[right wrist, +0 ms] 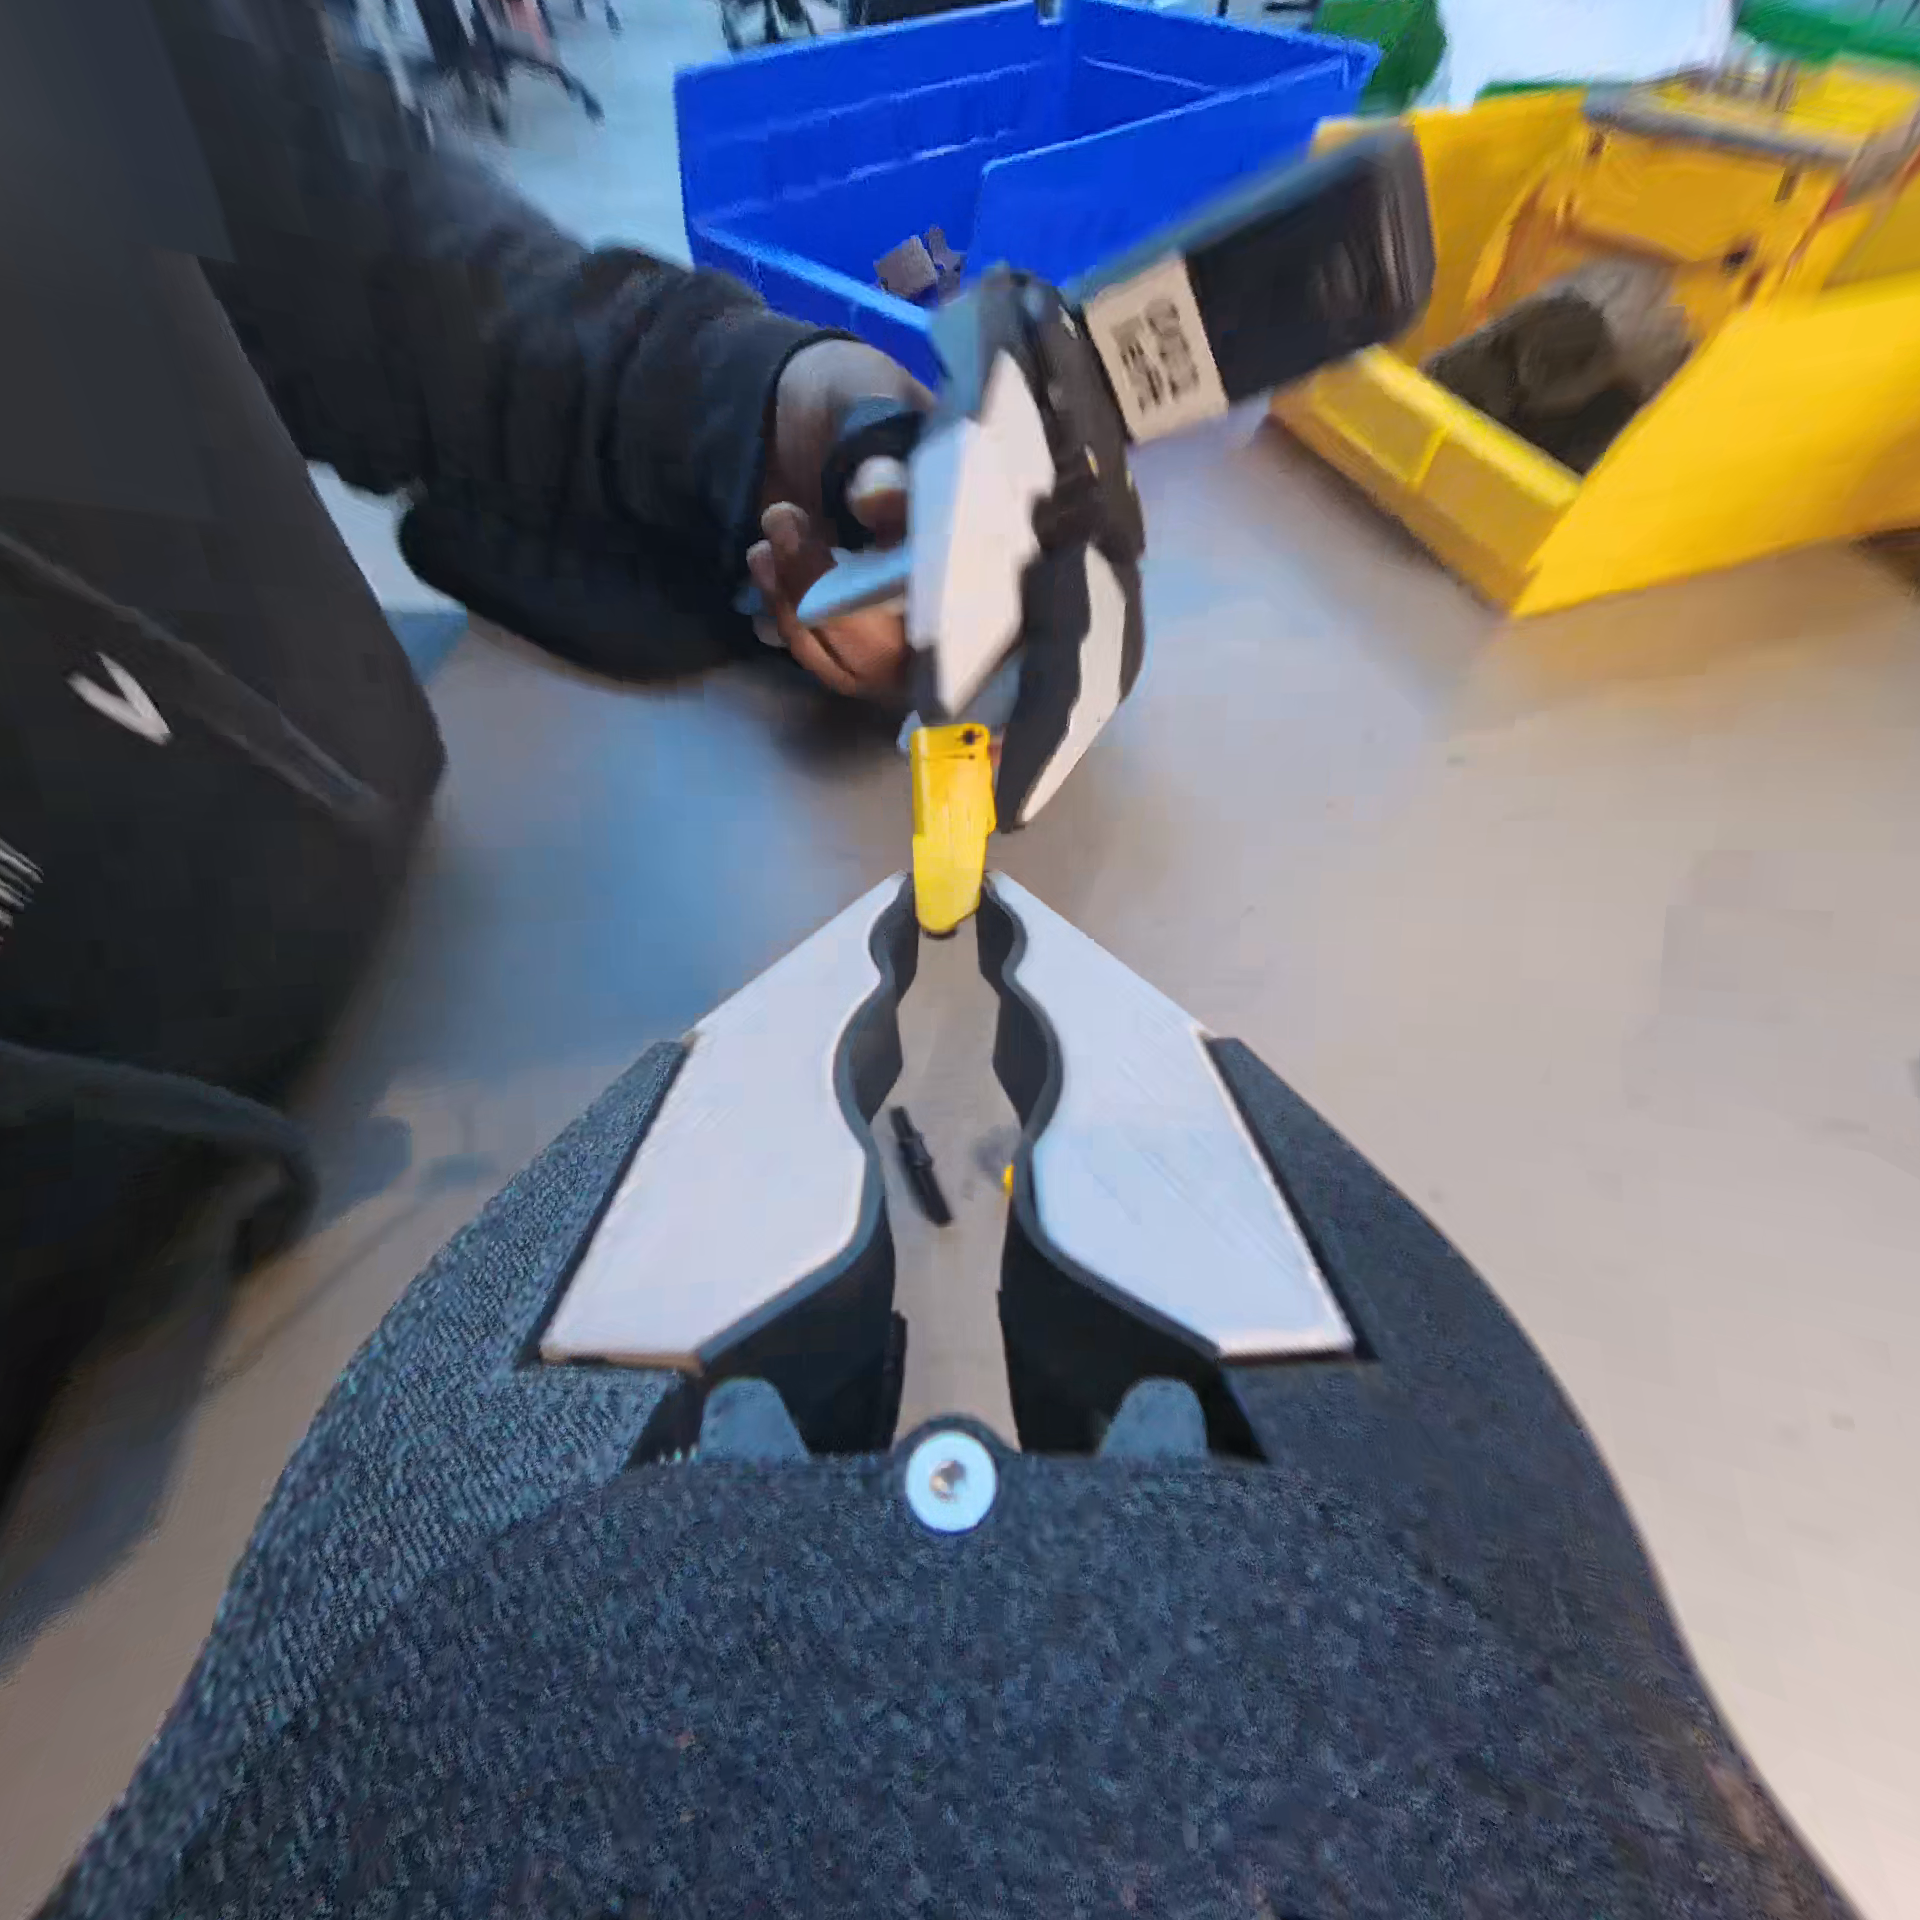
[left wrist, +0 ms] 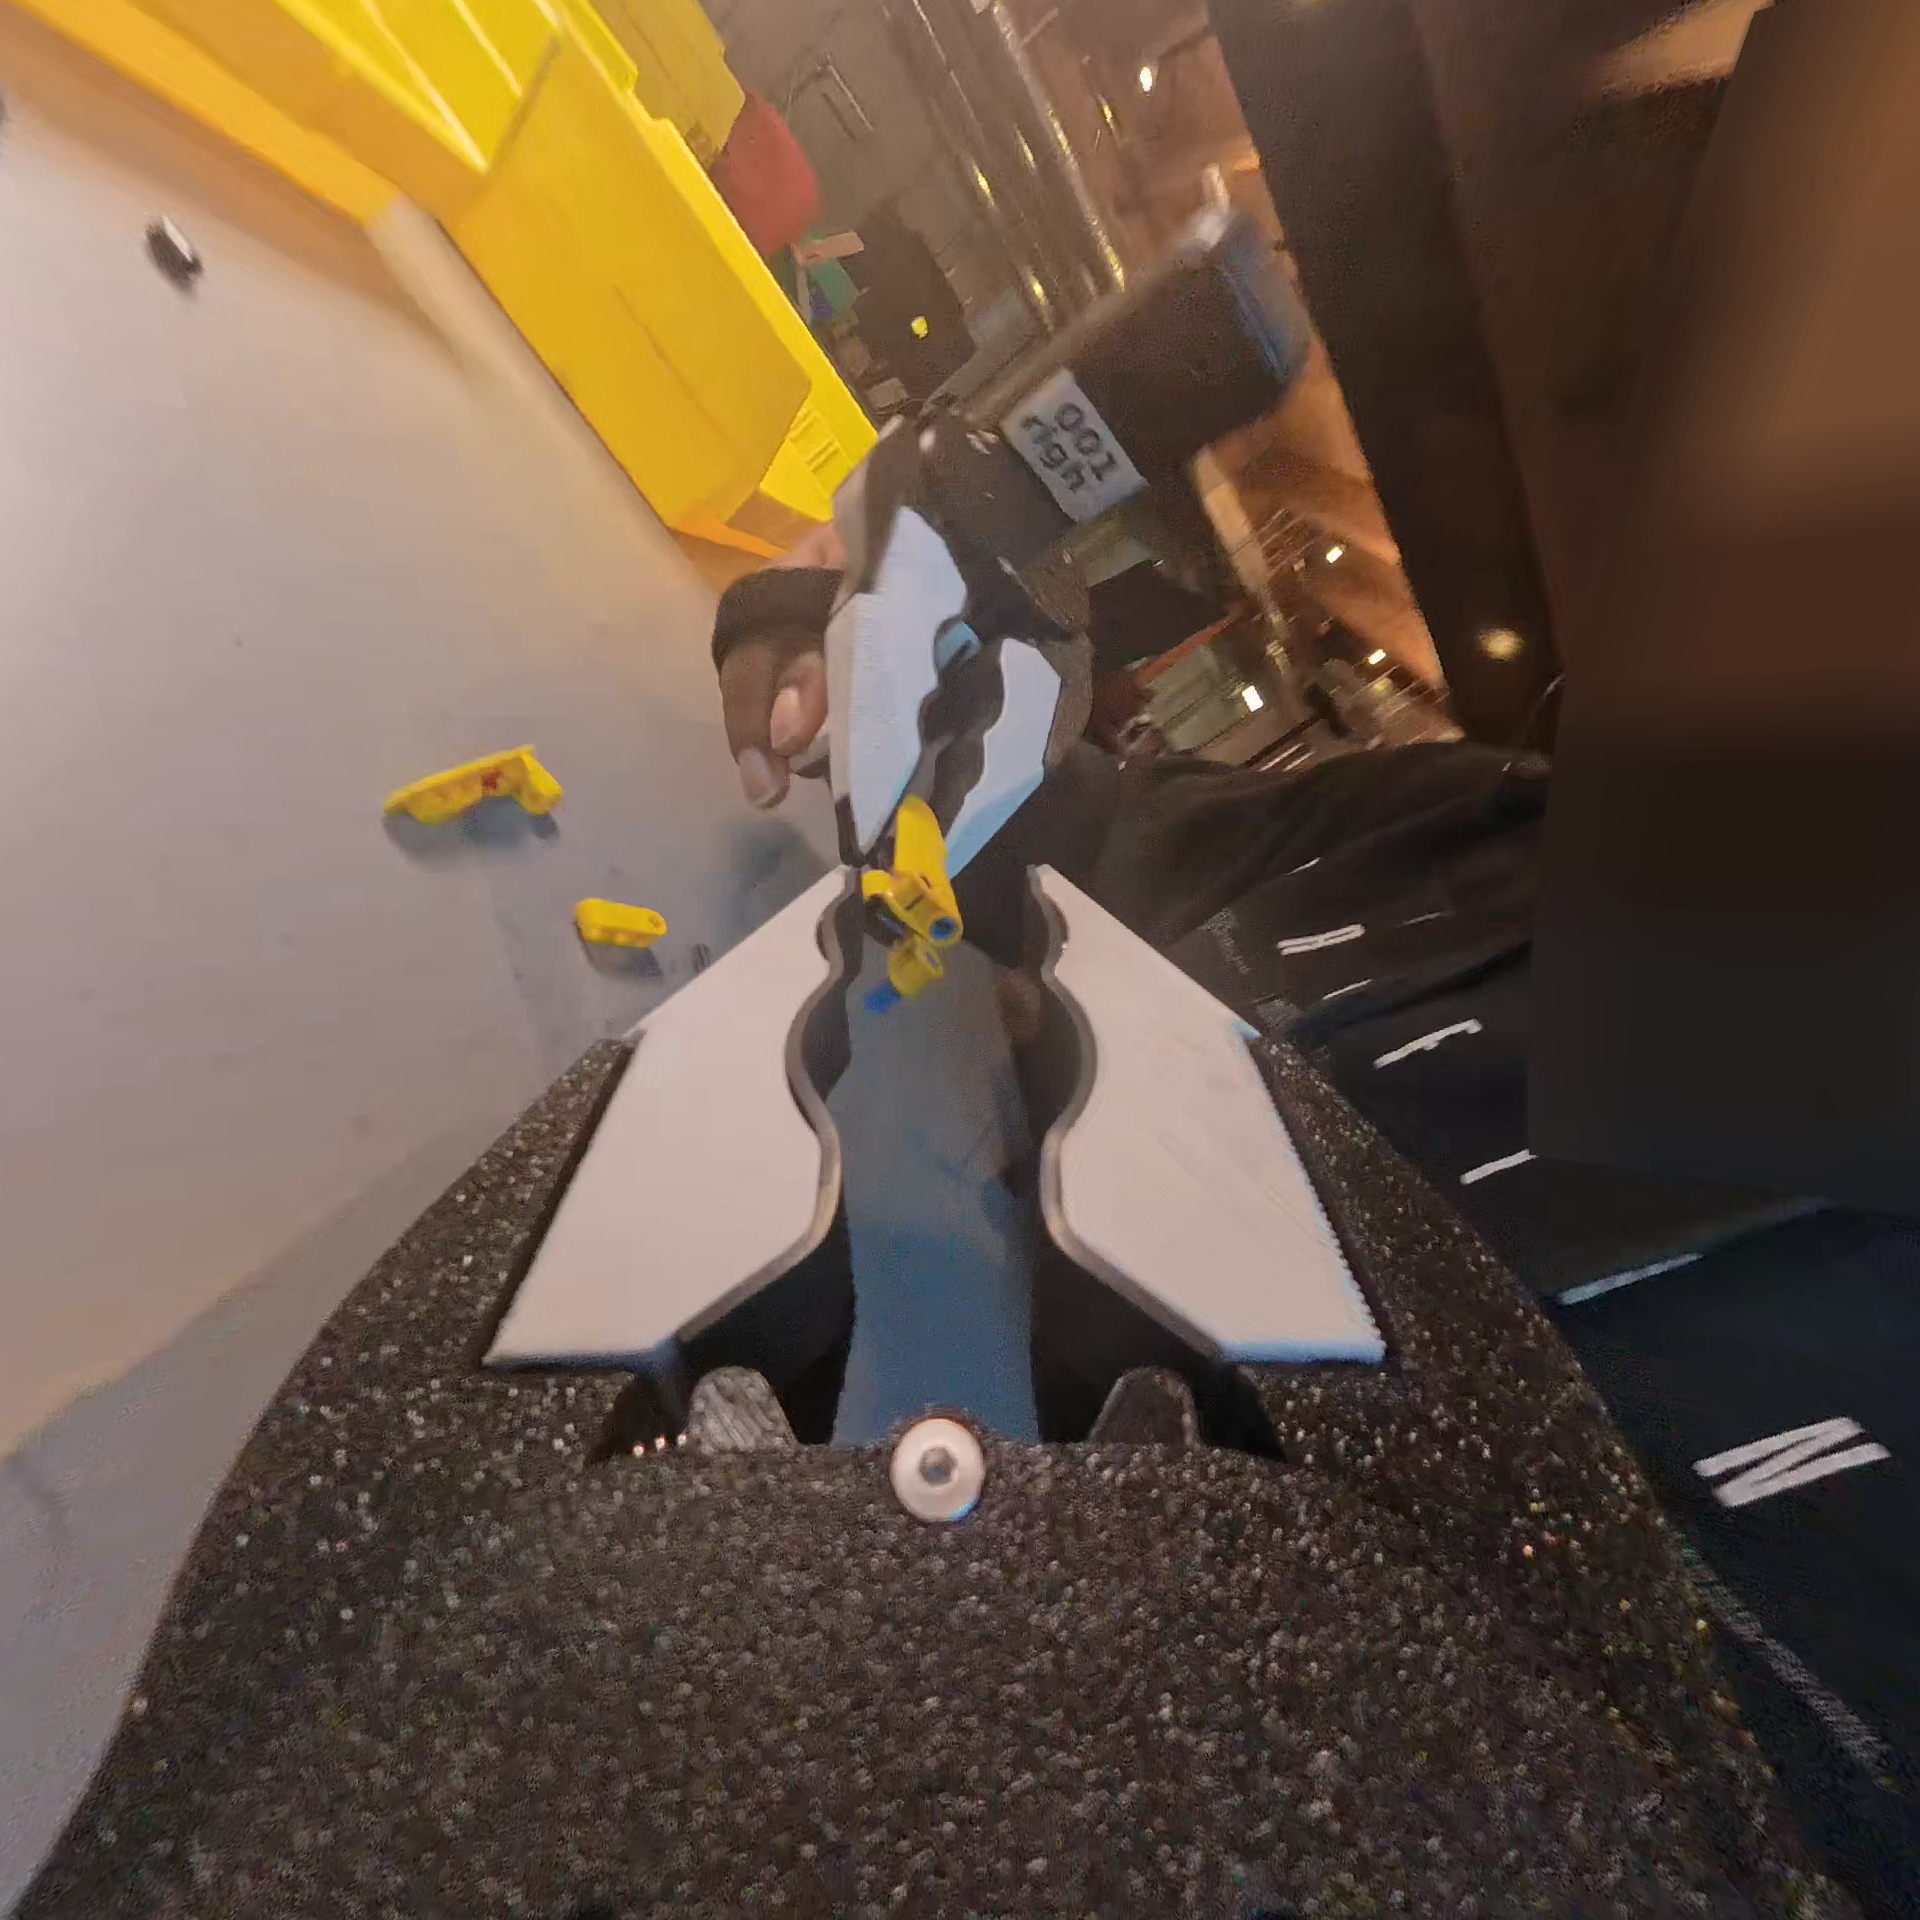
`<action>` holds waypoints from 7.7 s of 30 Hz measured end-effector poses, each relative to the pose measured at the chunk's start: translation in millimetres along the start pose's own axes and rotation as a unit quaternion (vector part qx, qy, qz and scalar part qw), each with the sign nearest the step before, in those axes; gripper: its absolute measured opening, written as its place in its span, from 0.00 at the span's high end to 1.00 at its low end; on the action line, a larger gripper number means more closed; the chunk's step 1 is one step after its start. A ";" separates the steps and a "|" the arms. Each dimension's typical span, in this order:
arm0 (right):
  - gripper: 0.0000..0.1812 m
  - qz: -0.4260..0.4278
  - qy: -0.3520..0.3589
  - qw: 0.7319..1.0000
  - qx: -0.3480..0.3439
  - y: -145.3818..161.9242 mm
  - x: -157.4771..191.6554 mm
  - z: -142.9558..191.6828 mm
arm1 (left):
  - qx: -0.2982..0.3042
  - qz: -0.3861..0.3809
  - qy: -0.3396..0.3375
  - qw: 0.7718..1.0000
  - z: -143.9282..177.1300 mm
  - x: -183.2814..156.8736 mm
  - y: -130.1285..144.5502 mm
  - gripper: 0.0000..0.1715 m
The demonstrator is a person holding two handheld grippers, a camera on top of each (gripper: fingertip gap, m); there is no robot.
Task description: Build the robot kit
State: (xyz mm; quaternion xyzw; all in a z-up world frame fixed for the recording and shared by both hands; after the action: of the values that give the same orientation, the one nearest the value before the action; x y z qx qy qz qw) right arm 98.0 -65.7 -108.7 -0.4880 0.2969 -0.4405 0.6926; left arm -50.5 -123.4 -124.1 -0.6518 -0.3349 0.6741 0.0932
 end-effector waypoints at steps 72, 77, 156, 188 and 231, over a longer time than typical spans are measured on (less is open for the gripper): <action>0.99 0.201 0.142 0.951 0.185 7.6 -3.2 7.0 | 0.017 -0.108 -0.172 0.979 -5.6 15.0 2.0 0.91; 0.99 0.183 0.128 0.955 0.197 11.3 -2.2 5.5 | 0.056 -0.204 -0.211 0.954 -11.6 7.7 4.5 0.91; 0.97 0.123 0.060 0.989 -0.062 1.3 -3.8 13.1 | 0.044 -0.448 -0.183 0.874 -2.0 -25.3 3.2 0.91; 0.80 0.004 0.013 0.978 0.210 41.9 -9.8 5.4 | 0.031 -0.487 -0.243 0.839 12.0 -20.8 -7.6 0.91; 0.84 -0.032 -0.027 0.976 0.213 35.0 -13.6 -8.2 | 0.049 -0.467 -0.245 0.848 13.4 -14.7 -4.8 0.91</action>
State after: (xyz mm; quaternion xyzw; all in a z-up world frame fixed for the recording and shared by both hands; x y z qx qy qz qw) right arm 96.4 -52.1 -144.7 -0.3505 0.1618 -0.5024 0.7737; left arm -62.6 -132.4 -110.4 -0.2266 -0.5781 0.7043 0.3441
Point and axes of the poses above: each gripper's, where its closed fingertips meet, z back along the fingers, y out of its underside, x = y × z across the jaws, the point moved 8 cm from there along z, back along the fingers, and after that the axes turned 3 degrees about -x, right-handed, at the moved point
